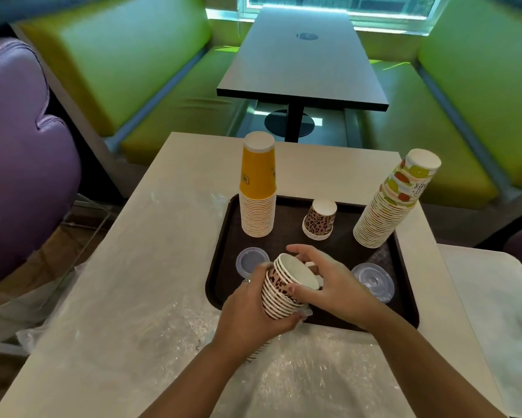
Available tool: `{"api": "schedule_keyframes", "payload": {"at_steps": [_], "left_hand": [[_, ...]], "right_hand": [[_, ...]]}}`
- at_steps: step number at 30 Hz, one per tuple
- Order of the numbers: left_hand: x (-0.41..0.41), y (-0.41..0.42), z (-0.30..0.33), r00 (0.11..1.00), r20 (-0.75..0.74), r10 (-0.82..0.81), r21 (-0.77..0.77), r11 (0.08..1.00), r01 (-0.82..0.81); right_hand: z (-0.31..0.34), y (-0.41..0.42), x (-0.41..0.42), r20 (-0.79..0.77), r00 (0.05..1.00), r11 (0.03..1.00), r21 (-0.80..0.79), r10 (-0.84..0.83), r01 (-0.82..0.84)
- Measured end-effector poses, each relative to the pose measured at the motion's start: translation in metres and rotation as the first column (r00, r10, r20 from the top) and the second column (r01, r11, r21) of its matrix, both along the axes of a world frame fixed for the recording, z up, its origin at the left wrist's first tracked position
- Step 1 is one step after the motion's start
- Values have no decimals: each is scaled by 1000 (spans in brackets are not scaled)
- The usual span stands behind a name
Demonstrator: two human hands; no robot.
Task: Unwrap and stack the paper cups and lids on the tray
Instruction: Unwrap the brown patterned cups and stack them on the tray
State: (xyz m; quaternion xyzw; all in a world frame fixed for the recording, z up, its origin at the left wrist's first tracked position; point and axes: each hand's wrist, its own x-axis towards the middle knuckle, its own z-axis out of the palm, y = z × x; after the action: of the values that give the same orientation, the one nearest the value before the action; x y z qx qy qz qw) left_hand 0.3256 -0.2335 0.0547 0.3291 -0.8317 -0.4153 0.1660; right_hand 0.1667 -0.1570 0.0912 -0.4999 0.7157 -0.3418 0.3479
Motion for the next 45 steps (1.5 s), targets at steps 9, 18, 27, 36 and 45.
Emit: {"api": "schedule_keyframes", "payload": {"at_steps": [9, 18, 27, 36, 45], "left_hand": [[-3, -3, -5, 997, -60, -43, -12, 999, 43], [-8, -3, -4, 996, -68, -63, 6, 998, 64], [-10, -5, -6, 997, -68, -40, 21, 999, 42], [-10, -11, -8, 998, -59, 9, 75, 997, -4], [-9, -18, -10, 999, 4, 46, 99, 994, -46]], "right_hand": [[46, -2, -30, -162, 928, 938, 152, 335, -312], [47, -11, -36, -281, 864, 908, 157, 417, -387], [49, -13, -38, -347, 802, 874, 221, 486, -433], [35, -30, -72, -663, 716, 964, 33, 218, -263], [-58, -76, -126, 28, 880, 853, -232, -474, 467]]}}
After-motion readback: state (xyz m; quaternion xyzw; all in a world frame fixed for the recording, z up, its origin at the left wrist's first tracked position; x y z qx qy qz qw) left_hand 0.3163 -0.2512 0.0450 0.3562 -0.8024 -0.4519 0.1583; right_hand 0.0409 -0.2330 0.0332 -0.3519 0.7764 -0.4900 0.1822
